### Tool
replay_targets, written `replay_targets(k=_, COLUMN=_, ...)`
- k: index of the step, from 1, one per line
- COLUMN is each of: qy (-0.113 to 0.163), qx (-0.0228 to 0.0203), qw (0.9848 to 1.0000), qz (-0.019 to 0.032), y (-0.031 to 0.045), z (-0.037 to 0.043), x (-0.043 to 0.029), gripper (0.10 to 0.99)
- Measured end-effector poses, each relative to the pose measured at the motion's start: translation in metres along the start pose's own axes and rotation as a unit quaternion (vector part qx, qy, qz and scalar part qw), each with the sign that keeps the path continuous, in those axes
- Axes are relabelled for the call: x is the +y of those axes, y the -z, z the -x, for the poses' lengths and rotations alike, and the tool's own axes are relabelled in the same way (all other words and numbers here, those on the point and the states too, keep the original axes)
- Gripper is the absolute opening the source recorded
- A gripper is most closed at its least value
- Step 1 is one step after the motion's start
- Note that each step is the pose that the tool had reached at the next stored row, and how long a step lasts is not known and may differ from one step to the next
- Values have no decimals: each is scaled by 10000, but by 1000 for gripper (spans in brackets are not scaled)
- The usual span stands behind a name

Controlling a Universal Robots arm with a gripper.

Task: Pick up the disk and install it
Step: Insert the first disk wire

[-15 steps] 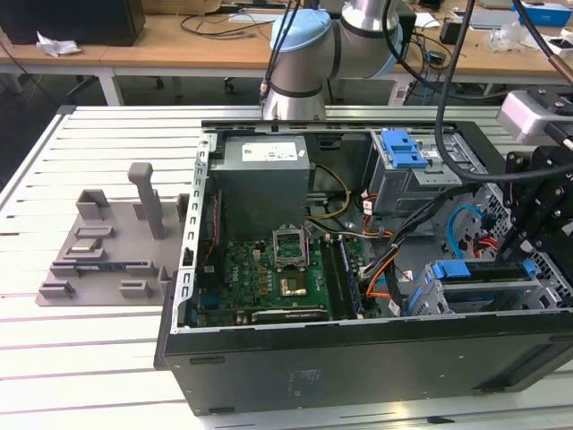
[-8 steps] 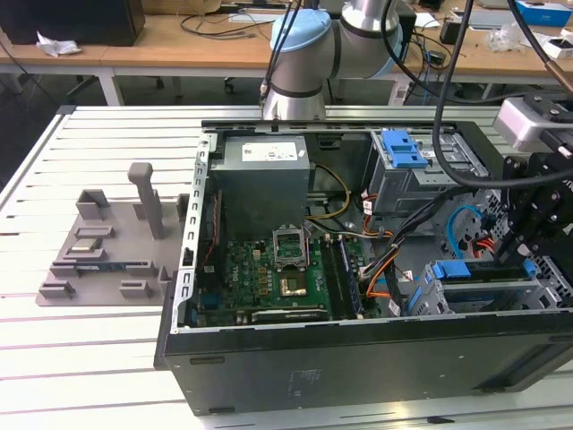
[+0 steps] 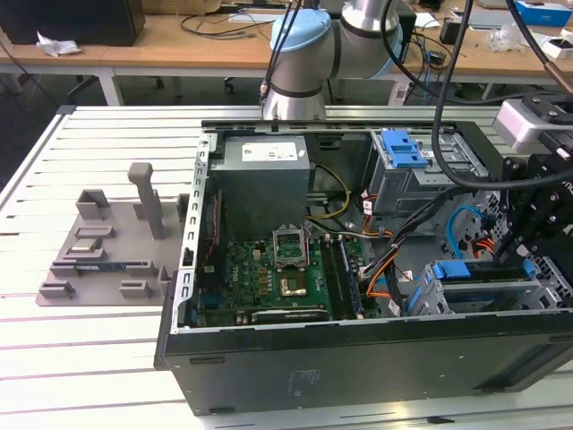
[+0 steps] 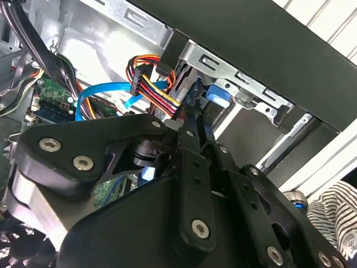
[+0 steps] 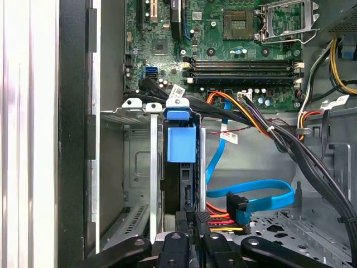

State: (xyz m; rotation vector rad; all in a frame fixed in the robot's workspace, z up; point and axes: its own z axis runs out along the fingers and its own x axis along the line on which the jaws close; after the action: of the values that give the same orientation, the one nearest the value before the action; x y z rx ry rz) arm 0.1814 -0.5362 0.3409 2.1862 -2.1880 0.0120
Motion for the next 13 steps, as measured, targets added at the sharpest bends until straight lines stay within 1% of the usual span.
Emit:
replay_targets(k=10, qy=0, qx=-1, qw=10000, qz=0, y=-1, z=-3, x=0, gripper=169)
replay_targets(k=13, qy=-5, qx=-2, qw=10000, qz=0, y=-1, z=-2, x=-18, gripper=169)
